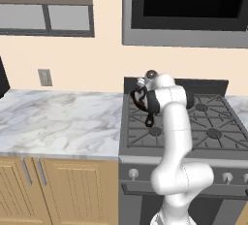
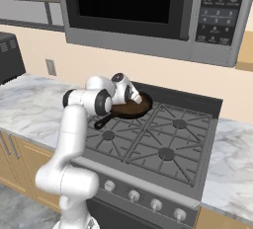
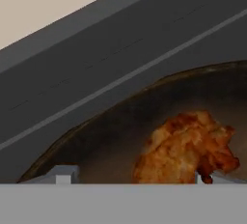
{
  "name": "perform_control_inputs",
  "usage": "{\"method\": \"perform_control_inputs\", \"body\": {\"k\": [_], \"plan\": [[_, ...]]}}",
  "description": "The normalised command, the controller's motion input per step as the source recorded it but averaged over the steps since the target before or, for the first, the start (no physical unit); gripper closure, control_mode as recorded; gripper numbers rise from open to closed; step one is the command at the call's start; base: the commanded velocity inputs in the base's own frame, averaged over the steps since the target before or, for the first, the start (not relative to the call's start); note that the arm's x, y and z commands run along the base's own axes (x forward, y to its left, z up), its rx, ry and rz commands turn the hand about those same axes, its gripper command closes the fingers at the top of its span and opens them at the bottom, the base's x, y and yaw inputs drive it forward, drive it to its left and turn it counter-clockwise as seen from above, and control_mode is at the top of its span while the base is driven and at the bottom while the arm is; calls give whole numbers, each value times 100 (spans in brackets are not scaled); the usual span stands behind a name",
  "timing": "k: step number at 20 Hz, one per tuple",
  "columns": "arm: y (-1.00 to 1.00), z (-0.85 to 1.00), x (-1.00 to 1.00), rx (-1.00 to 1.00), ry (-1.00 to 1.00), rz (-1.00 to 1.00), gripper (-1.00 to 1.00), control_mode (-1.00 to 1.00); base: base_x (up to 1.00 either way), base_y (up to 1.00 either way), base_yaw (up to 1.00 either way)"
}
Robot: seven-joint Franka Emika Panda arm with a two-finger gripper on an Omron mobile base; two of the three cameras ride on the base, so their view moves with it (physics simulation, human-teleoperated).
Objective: Take the chicken drumsticks from the pan and place one on each plate on the dining counter.
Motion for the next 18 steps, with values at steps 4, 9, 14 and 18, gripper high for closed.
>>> {"method": "perform_control_inputs", "body": {"k": [4,9,14,18], "plan": [[11,-81,46,0,8,0,100,-100,0,0,0],[5,-52,-36,0,0,-6,100,-100,0,0,0],[28,-11,-85,0,-10,-21,100,-100,0,0,0],[45,58,-95,0,-35,-21,100,-100,0,0,0]]}}
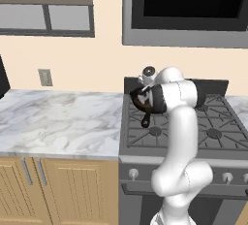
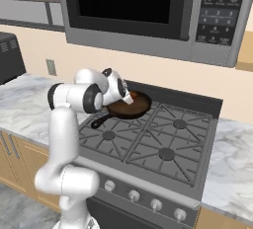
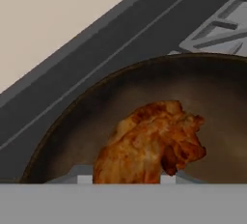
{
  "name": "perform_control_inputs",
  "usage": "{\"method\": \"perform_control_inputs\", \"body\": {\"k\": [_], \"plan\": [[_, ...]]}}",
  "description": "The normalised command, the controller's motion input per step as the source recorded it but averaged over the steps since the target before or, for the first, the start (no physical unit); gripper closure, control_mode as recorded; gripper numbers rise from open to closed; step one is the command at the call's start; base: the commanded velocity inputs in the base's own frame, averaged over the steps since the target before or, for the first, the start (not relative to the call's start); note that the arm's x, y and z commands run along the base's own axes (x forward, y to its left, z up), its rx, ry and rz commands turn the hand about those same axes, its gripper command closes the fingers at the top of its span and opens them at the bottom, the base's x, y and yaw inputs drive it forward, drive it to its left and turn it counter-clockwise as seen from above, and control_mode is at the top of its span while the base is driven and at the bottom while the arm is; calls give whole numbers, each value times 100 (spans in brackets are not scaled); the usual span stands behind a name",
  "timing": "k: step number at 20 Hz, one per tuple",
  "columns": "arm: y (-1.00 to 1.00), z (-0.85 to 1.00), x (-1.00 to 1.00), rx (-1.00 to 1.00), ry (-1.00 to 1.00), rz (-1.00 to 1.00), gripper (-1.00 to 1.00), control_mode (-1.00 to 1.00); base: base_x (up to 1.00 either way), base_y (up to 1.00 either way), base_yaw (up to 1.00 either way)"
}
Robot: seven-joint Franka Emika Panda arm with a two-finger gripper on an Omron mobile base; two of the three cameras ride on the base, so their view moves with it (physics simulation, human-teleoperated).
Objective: Take the chicken drumsticks from the pan and place one on each plate on the dining counter.
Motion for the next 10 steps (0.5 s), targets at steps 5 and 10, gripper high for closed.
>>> {"method": "perform_control_inputs", "body": {"k": [5,10], "plan": [[38,100,-99,-10,-7,-2,100,-100,0,0,0],[34,100,-100,-20,17,27,100,-100,0,0,0]]}}
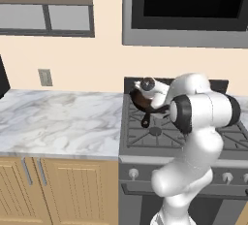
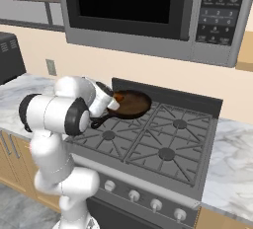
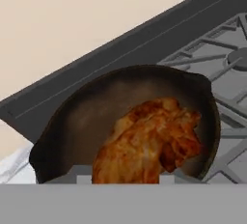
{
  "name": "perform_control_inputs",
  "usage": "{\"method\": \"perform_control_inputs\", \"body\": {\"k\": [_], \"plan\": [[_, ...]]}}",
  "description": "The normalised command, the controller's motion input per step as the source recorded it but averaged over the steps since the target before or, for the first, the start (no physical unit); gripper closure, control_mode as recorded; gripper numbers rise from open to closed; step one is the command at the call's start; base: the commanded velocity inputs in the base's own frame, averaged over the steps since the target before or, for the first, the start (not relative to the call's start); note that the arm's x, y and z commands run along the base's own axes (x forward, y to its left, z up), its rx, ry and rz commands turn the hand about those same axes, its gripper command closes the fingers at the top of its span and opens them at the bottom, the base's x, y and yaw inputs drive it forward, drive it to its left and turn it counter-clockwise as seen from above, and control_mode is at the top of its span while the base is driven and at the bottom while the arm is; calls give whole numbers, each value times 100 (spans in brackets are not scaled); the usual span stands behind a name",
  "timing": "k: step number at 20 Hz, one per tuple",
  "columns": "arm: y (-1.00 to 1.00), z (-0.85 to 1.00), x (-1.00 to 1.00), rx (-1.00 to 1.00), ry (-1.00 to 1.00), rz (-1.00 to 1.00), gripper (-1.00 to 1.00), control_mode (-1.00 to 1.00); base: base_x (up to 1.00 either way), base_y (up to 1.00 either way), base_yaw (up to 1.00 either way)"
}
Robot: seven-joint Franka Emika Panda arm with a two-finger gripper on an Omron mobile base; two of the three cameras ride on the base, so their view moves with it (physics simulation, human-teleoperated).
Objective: Take the chicken drumsticks from the pan and place one on each plate on the dining counter.
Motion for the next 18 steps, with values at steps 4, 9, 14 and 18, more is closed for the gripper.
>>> {"method": "perform_control_inputs", "body": {"k": [4,9,14,18], "plan": [[27,100,-100,-20,30,39,100,-100,0,0,0],[13,100,-100,-14,31,36,100,-100,0,0,0],[1,100,-100,1,42,11,100,-100,0,0,0],[0,100,-100,4,41,1,100,-100,0,0,0]]}}
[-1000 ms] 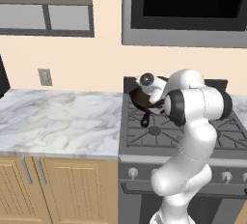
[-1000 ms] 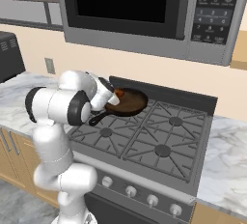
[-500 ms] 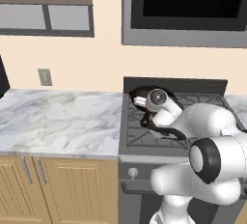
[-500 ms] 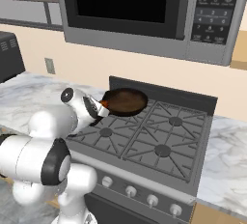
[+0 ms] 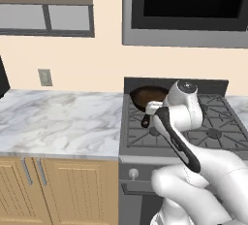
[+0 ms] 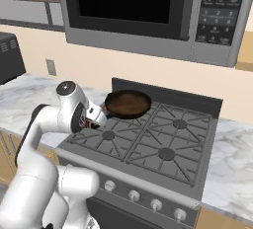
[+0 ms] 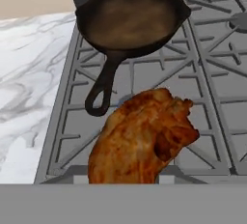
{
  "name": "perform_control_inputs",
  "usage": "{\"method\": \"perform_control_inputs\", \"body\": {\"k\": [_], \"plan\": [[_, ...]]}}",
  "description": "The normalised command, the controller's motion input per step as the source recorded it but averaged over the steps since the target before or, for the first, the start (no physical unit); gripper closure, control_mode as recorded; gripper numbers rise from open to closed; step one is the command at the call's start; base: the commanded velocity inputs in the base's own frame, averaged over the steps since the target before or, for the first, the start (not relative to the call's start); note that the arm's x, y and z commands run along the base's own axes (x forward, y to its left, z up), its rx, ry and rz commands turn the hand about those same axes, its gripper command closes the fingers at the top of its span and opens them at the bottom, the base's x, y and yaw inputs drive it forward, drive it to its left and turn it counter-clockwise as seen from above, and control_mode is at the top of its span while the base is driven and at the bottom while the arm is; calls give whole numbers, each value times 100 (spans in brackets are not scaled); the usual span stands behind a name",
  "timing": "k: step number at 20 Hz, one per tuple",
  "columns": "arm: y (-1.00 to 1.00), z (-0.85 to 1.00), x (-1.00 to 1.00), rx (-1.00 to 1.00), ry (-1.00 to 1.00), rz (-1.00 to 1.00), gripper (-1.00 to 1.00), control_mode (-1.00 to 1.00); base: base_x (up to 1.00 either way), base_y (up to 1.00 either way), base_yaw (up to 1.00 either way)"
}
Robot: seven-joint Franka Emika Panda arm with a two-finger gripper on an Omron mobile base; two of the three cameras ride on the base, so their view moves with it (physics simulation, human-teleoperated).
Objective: Take the chicken drumsticks from the pan and place one on each plate on the dining counter.
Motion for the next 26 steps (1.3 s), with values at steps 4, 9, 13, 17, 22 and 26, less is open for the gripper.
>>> {"method": "perform_control_inputs", "body": {"k": [4,9,13,17,22,26], "plan": [[0,79,-100,0,29,0,100,-100,0,0,0],[-5,4,-67,0,7,-13,100,-100,0,0,0],[-10,-9,-18,0,-2,-13,100,-100,0,0,0],[-20,-3,-28,3,-11,-4,100,-100,0,0,0],[-4,0,-7,1,-3,-1,100,100,-55,-18,7],[0,0,0,0,0,0,100,100,-71,-16,46]]}}
